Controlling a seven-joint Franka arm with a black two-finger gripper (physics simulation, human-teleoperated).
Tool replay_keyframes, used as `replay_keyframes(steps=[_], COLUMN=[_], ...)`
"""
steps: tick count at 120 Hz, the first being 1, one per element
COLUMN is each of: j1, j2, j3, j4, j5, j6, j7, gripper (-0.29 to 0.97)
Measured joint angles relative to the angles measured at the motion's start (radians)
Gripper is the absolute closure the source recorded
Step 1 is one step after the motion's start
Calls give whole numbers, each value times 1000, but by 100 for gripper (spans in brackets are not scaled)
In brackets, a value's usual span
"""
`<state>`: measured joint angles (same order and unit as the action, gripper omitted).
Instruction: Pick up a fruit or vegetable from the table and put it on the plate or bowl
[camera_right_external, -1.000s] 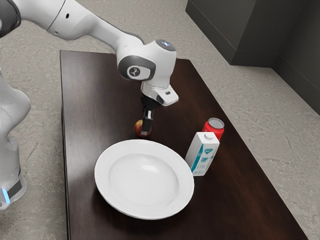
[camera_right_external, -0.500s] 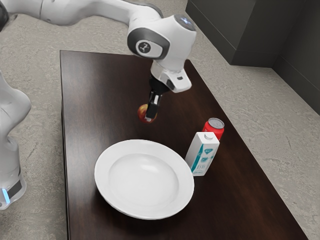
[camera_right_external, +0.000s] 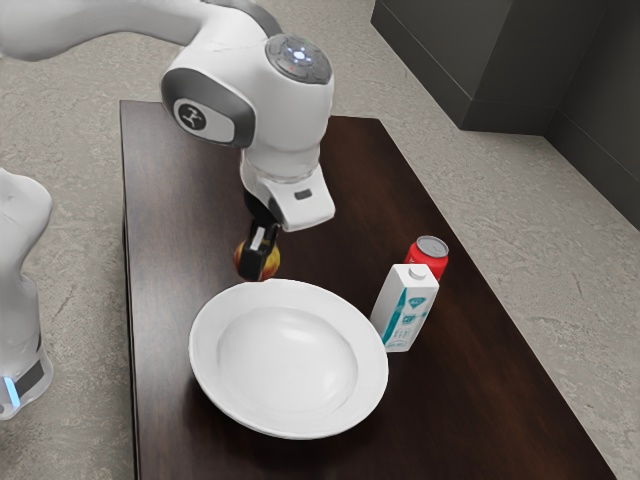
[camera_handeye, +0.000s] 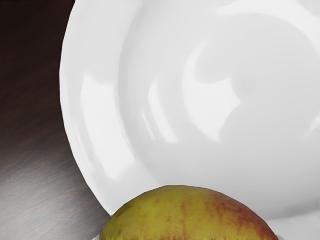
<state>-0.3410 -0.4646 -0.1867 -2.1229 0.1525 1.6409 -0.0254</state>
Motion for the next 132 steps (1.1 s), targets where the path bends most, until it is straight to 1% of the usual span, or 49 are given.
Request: replay_keyframes(steps=[39,50,72,97,102,110,114,121,132], j1=[-11,-14,-26,-28,-28,-21,-18,-16,-13], j2=[134,148,162,214,225,236,238,241,287], j3=[-8,-8,-7,-7,-6,-2,5,44,79], j4=[5,5,-16,-32,-32,-27,-17,23,86], j5=[-12,-12,-1,-3,-5,-12,-15,-18,-20], j6=[86,106,213,266,268,268,266,254,225], j7=[-46,-56,-75,-101,-105,-109,-110,-111,-113], gripper=[59,59,58,59,47,33,29,22,13])
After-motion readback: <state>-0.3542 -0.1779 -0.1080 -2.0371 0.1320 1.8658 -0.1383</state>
